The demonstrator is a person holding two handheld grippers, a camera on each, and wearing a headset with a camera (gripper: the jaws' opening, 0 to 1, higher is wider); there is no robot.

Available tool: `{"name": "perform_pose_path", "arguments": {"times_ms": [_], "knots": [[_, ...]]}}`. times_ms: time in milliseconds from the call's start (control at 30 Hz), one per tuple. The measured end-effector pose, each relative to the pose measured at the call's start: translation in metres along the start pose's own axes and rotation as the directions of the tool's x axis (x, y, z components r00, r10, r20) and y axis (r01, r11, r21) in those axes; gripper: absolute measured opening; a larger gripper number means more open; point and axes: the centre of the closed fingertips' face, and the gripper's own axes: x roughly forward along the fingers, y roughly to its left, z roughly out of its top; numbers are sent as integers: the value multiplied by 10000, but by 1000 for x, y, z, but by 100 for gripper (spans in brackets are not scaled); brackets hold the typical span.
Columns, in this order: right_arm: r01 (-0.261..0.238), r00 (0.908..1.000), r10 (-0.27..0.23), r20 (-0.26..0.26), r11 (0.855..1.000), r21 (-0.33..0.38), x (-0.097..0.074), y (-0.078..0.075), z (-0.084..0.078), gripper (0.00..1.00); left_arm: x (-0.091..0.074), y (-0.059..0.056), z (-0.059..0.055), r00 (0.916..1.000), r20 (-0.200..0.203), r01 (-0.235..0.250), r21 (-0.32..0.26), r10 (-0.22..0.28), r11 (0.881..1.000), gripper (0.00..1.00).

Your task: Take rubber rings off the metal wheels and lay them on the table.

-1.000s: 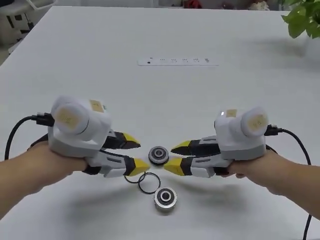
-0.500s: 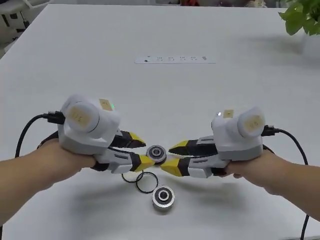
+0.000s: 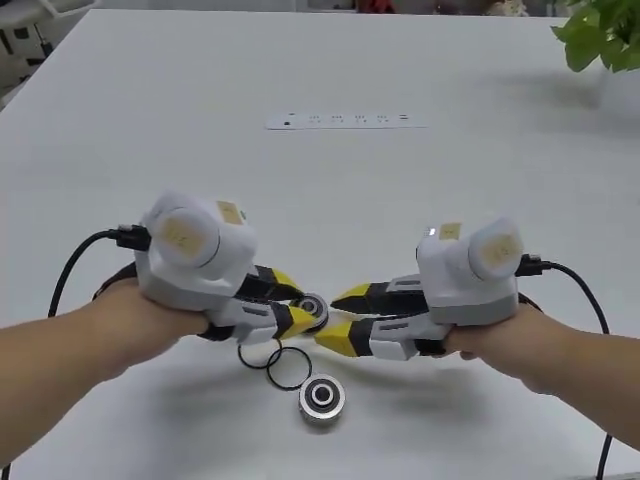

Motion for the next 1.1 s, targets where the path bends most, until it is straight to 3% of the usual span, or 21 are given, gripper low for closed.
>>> {"name": "perform_pose_path", "arguments": {"times_ms": [133, 867, 1100], "knots": [[45, 10000, -45, 3, 10000, -7, 0, -1, 0, 28, 3, 2, -3, 9999, -136, -52, 13, 53, 10000, 18], [501, 9987, -502, -35, 9981, -347, 15, -5, 2, 28, 6, 5, -2, 9988, 87, -477, -265, 480, 9985, 14], [539, 9984, -545, -137, 9978, -375, 15, -5, 1, 23, 5, 4, 0, 9985, 97, -543, -308, 546, 9980, 14]]}}
